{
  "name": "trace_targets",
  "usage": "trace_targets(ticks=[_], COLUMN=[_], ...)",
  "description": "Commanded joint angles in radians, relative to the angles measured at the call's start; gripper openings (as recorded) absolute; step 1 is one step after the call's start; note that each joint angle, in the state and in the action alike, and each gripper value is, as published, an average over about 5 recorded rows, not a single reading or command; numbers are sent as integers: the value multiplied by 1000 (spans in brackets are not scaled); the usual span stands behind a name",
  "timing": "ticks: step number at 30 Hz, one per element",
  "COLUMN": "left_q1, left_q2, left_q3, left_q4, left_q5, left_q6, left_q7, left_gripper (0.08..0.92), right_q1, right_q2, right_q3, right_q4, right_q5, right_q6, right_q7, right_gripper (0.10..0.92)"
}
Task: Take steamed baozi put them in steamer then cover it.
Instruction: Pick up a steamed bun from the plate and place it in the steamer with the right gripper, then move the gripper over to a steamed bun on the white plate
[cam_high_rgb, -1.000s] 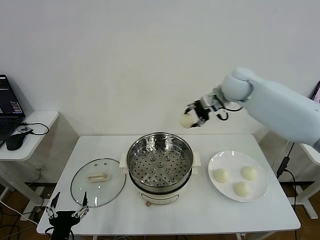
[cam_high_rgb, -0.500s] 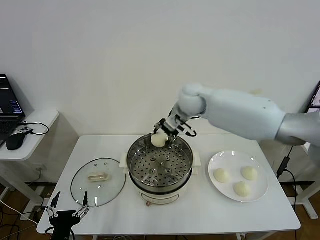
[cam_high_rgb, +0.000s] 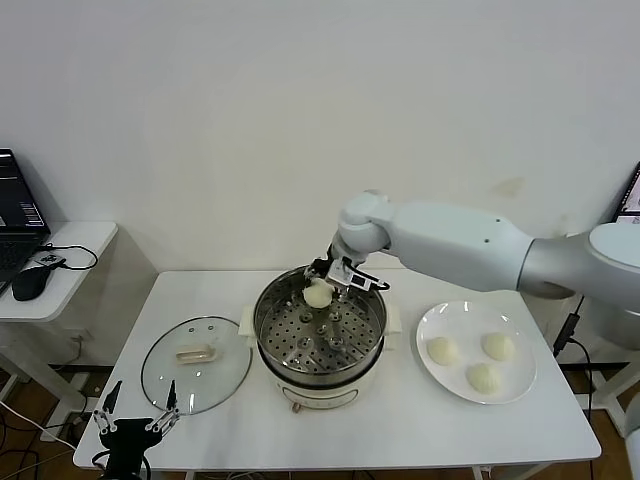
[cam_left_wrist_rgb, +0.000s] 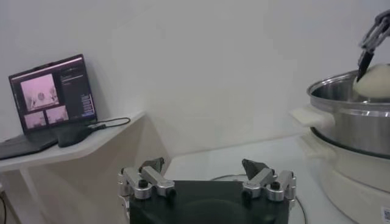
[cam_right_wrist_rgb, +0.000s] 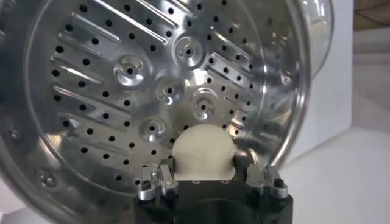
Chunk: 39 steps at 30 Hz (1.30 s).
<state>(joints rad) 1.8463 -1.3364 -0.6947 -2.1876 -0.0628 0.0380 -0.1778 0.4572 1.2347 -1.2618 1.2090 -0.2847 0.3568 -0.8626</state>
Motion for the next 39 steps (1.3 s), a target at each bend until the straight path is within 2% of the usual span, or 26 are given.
trace_targets(ticks=[1, 5, 11, 13, 18, 22, 26, 31, 39], left_q1=[1, 2, 1, -1, -2, -1, 0, -5, -10], left_q2=[0, -1, -1, -1, 2, 7, 16, 26, 43], left_q3=[-1, -3, -1, 0, 2, -1, -7, -9, -12], left_q4=[-1, -3, -7, -9, -13, -20, -29, -33, -36], left_q5=[0, 0, 1, 1, 1, -1, -4, -6, -7], left_q6=[1, 1, 1, 2, 4, 7, 9, 10, 13], left_q7=[0, 0, 0, 0, 2, 4, 5, 9, 13], left_gripper=[823, 823, 823, 823, 823, 823, 823, 823, 823], right_q1=[-24, -40, -43, -32, 26, 111, 174, 193, 99], right_q2=[27, 40, 35, 27, -31, -144, -286, -452, -712], right_q3=[2, 11, 20, 20, 49, 61, 76, 83, 106], right_q4=[-41, -71, -73, -59, 25, 161, 256, 357, 467], right_q5=[-82, -114, -115, -88, 55, 248, 342, 377, 337], right_q6=[39, 56, 64, 61, -20, -241, -429, -562, -638], right_q7=[21, 33, 32, 31, -10, -106, -186, -205, -195], right_gripper=[608, 644, 782, 811, 822, 823, 823, 823, 823])
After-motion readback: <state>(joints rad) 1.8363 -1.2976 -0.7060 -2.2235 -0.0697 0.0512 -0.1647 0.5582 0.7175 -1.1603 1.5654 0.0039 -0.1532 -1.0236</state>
